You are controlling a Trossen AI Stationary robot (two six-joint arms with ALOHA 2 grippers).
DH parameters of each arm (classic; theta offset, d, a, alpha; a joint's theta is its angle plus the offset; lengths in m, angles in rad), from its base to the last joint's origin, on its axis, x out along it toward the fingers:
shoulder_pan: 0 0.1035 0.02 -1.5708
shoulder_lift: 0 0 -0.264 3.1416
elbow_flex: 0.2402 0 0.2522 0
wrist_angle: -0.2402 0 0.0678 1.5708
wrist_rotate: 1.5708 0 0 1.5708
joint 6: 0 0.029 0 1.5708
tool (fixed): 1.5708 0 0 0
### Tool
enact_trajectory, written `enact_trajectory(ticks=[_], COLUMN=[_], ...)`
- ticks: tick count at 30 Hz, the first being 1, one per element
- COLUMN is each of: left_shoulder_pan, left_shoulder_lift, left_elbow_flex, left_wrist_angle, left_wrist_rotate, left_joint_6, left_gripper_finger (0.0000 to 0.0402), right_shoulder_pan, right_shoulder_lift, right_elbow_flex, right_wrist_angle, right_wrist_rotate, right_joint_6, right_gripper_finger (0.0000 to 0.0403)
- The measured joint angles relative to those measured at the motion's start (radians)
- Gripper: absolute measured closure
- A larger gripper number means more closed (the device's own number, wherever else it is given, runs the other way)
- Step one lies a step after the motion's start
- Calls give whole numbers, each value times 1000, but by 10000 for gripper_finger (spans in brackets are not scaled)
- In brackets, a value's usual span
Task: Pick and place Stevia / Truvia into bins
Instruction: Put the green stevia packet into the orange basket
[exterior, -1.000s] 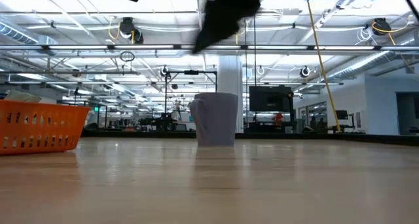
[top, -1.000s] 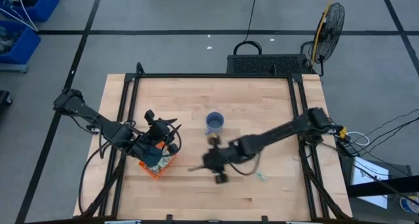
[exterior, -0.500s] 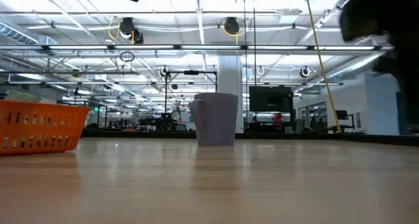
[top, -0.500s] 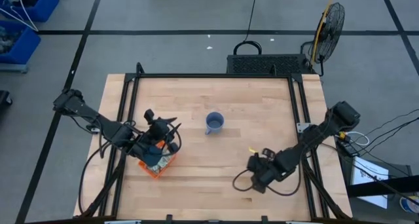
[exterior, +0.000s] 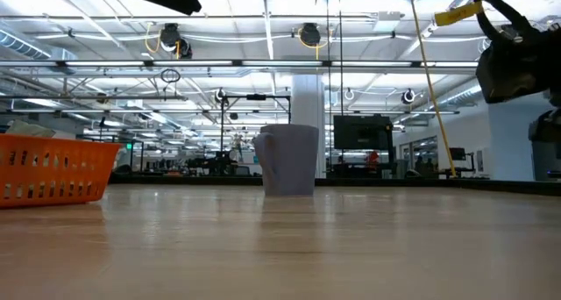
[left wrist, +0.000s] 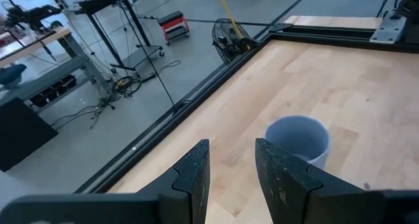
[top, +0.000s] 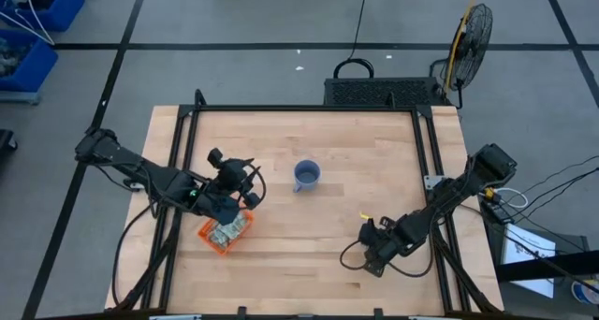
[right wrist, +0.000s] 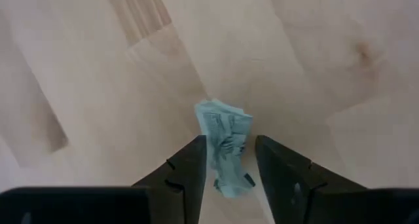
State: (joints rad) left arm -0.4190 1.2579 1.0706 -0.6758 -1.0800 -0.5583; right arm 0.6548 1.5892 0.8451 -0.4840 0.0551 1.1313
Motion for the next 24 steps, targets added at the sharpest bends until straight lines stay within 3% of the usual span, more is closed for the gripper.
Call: enact_trajectory(ticks=[5, 10, 12, 15, 19, 22, 24], left_shoulder_pan=[6, 6, 6, 6, 6, 5, 5], left_shoulder_lift=[0, 0, 0, 0, 0, 0, 0], left_elbow_flex=[0, 0, 0, 0, 0, 0, 0], left_wrist_angle=[0, 0, -1, 0, 27, 71, 101], left_wrist_rotate=[15, 29, 32, 32, 4, -6, -12], left_joint_6=[0, 0, 0, 0, 8, 47, 74], left_gripper_finger=[273, 273, 273, 273, 273, 273, 273], right_shoulder_pan=[0, 0, -4, -26, -80, -148, -198], right_shoulder_lift=[-6, -14, -16, -31, -24, 4, 49], right_elbow_flex=[-54, -44, -24, 31, 62, 65, 65], right_wrist_angle=[61, 55, 60, 98, 349, 691, 964], right_wrist_rotate=[4, 34, 83, 225, 371, 420, 395], right_joint_6=[7, -92, -148, -259, -586, -884, -1051], right_gripper_finger=[300, 375, 394, 389, 394, 399, 399])
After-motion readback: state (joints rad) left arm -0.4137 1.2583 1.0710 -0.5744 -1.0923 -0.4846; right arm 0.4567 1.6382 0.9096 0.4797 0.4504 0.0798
